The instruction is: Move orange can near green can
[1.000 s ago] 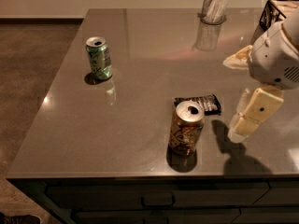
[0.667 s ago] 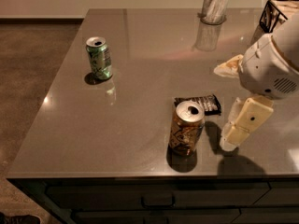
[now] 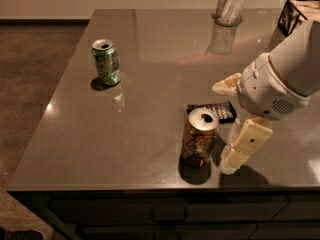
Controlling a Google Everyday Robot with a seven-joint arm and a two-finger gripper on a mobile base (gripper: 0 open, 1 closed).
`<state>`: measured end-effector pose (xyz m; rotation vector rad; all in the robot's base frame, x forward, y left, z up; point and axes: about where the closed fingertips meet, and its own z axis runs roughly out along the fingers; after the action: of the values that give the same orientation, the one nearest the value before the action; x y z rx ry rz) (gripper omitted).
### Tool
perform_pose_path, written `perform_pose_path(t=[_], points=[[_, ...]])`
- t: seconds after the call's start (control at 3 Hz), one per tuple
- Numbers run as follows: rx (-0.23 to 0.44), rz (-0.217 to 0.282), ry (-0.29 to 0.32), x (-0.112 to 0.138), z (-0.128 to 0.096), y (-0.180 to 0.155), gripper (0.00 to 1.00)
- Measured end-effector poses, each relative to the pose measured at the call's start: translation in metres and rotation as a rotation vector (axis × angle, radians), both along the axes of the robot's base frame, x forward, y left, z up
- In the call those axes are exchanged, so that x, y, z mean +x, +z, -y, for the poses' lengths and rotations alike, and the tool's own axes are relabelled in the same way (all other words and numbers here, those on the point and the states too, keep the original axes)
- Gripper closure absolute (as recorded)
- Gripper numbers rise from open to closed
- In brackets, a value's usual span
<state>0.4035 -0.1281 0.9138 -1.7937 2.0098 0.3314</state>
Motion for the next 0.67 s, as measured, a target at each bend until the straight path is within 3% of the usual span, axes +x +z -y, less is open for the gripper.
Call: perform_pose_path(t=[0.33,0.67], points=[[0.007,-0.017,0.025,-0.005,-0.015,-0.005,0.00],[0.007,-0.030,0.042,-0.008,-0.026,-0.005,0.18]])
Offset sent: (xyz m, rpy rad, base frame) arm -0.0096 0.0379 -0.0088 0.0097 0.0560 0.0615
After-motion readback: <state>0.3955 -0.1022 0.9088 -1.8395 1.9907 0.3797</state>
